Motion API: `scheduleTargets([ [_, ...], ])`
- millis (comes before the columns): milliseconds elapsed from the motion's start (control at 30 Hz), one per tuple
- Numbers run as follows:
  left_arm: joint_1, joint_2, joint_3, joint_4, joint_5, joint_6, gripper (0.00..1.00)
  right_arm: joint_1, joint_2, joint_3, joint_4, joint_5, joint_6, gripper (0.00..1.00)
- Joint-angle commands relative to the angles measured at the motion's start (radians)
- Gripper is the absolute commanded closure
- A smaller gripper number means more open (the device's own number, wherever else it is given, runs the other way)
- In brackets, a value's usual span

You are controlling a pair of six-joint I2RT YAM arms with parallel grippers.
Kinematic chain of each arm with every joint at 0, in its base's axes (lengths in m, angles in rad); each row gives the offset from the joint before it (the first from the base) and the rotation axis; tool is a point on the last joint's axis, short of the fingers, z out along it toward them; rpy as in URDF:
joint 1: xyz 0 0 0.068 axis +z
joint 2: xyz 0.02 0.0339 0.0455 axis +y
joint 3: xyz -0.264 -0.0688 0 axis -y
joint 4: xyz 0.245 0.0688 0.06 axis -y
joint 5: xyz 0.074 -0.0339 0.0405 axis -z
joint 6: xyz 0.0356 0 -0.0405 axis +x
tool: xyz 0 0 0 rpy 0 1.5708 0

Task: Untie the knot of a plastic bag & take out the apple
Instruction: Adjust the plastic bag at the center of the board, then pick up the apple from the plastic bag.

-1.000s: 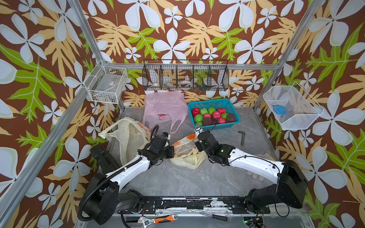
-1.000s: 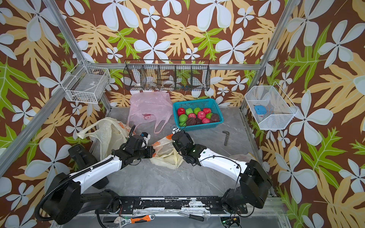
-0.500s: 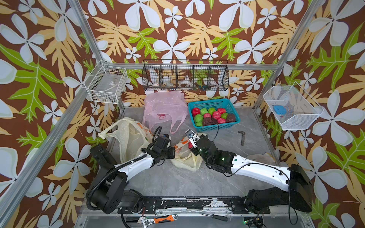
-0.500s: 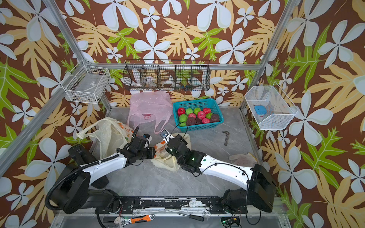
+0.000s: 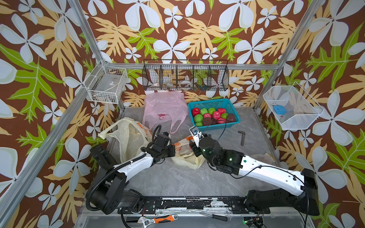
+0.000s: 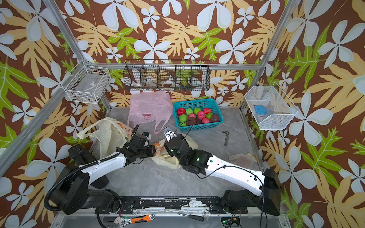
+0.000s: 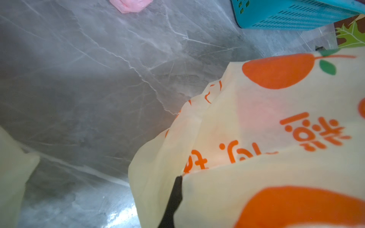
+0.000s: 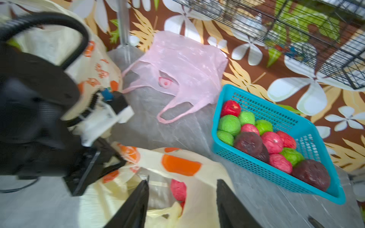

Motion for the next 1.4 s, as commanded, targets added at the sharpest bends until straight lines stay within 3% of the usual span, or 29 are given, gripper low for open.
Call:
scheduleTargets([
  [0, -0.002, -0.001, 0.014, 0.008, -0.006, -0.026, 1.0, 0.032, 0.066, 0.012, -0.006, 0.023, 0.088, 0.63],
  [100, -0.012, -0.01, 0.017, 0.004, -0.009, -0.032, 1.0, 0.027, 0.147, -0.034, 0.033, -0.006, 0.175, 0.76],
  [167, -0.018, -0.023, 0.007, 0.007, -0.01, -0.041, 1.0, 0.002, 0.189, -0.069, 0.052, -0.05, 0.223, 0.79],
  [400, -0.028, -0.059, -0.029, 0.007, 0.004, -0.044, 1.0, -0.144, 0.272, -0.227, 0.146, -0.248, 0.37, 0.8],
  [633, -0.029, -0.073, -0.039, 0.002, 0.005, -0.045, 1.0, -0.152, 0.388, -0.247, 0.095, -0.368, 0.431, 0.83],
  [833, -0.029, -0.076, -0.046, 0.002, 0.001, -0.05, 1.0, -0.149, 0.312, -0.335, 0.188, -0.473, 0.426, 0.87],
  [1067, -0.041, -0.069, -0.039, 0.008, 0.0, -0.057, 1.0, -0.159, 0.269, -0.233, 0.156, -0.371, 0.302, 0.86],
  [1233, -0.053, -0.07, -0.038, 0.004, -0.002, -0.065, 1.0, -0.206, 0.349, -0.126, 0.15, -0.348, 0.314, 0.87],
  [1367, -0.058, -0.085, -0.054, 0.004, -0.01, -0.075, 1.0, -0.213, 0.376, -0.094, 0.155, -0.268, 0.315, 0.82],
])
